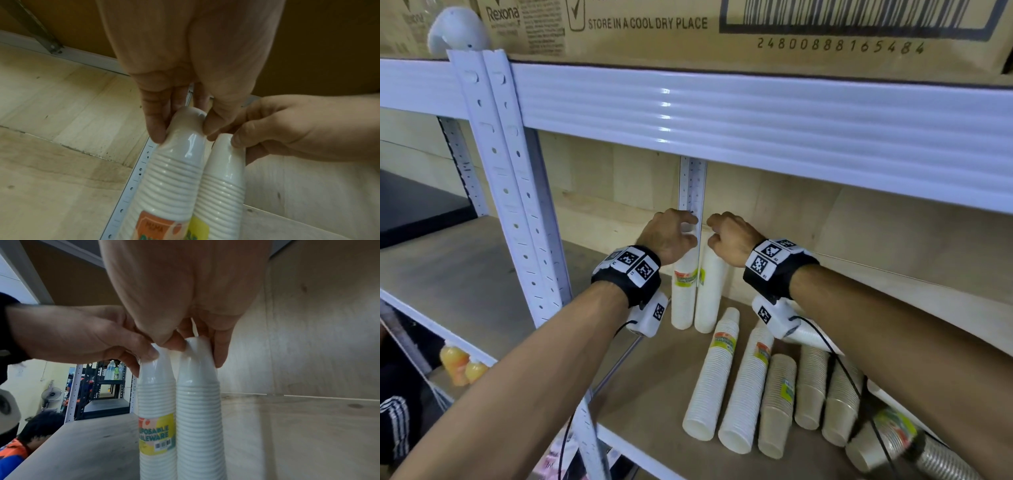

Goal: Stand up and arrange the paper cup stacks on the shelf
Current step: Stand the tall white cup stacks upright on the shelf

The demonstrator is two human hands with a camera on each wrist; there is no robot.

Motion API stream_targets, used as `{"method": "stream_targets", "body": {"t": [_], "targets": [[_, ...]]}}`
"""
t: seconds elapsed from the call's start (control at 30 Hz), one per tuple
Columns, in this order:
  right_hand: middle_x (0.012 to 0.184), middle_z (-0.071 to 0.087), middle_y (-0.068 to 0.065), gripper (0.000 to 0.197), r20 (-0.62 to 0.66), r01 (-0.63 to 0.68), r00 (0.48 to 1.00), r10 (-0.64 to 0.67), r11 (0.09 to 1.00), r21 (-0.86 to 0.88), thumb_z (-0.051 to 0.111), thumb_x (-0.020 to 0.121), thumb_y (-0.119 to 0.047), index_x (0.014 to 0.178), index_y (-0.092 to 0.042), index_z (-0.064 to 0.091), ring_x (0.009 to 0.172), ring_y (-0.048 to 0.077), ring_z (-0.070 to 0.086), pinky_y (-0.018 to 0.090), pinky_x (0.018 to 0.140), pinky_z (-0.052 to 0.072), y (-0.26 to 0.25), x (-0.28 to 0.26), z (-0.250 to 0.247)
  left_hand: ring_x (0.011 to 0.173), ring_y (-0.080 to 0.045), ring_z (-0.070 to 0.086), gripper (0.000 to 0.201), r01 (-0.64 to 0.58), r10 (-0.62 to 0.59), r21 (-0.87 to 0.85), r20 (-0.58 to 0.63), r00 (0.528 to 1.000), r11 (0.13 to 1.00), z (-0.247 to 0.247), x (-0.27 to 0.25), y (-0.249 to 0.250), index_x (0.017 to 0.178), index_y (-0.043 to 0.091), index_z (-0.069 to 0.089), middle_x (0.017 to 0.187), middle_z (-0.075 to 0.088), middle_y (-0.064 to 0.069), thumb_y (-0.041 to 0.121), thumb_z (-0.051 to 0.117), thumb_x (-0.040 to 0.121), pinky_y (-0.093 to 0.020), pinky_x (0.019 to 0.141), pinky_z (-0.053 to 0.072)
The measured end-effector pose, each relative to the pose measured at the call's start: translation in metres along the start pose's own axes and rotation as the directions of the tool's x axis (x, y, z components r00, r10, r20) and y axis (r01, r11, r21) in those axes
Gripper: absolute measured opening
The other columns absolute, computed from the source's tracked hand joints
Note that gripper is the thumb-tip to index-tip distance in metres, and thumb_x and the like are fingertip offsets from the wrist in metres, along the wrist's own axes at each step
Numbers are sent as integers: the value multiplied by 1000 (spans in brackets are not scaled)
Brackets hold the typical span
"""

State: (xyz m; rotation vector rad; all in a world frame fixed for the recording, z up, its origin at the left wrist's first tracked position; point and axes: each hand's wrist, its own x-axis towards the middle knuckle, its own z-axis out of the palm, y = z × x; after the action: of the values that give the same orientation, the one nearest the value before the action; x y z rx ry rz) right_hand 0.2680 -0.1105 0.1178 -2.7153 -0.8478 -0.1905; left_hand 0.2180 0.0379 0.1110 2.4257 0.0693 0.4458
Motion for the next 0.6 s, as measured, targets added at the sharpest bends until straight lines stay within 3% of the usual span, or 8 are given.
{"method": "stream_targets", "body": {"t": [0.1, 0.17, 0.33, 0.5, 0.6], "targets": [[120, 56, 13, 32, -17, -35, 999, 35, 999, 18, 49, 95, -28, 121, -9, 54, 105, 32, 58, 38, 88, 50, 3, 4, -1, 120, -20, 57, 43, -2, 1, 9, 14, 1000, 1000, 2, 9, 0, 130, 21, 61, 133, 61, -4, 17, 61, 87, -19, 90, 39], [126, 58, 12, 38, -29, -42, 999, 42, 999, 28, 53, 94, -32, 127, -12, 53, 111, 30, 58, 37, 92, 50, 6, 6, 0, 121, -20, 57, 43, -2, 2, 17, 25, 1000, 1000, 5, 14, 0, 130, 20, 61, 134, 61, -3, 17, 61, 87, -20, 91, 40], [136, 56, 9, 38, -25, -17, 1000, 20, 995, 96, 55, 95, -22, 132, -12, 53, 124, 25, 54, 32, 99, 45, 9, 9, 0, 123, -22, 56, 40, 7, -7, 6, 41, 999, 1000, 8, 22, -5, 129, 18, 62, 135, 60, -4, 16, 61, 89, -24, 95, 42], [137, 55, 6, 43, 2, -13, 1000, 13, 985, 172, 54, 91, -10, 132, -19, 52, 126, 21, 53, 24, 94, 41, 9, 10, -1, 119, -22, 58, 35, -3, 3, -3, 25, 1000, 1000, 11, 26, -8, 125, 17, 66, 131, 63, -4, 26, 63, 92, -22, 92, 41], [137, 55, 4, 42, -16, -56, 998, 62, 971, 234, 59, 90, -18, 132, -20, 52, 122, 21, 54, 22, 87, 39, 9, 10, -3, 119, -23, 58, 33, 10, -9, -6, 7, 1000, 1000, 10, 28, -9, 125, 19, 65, 132, 62, -5, 23, 60, 93, -21, 92, 41]]}}
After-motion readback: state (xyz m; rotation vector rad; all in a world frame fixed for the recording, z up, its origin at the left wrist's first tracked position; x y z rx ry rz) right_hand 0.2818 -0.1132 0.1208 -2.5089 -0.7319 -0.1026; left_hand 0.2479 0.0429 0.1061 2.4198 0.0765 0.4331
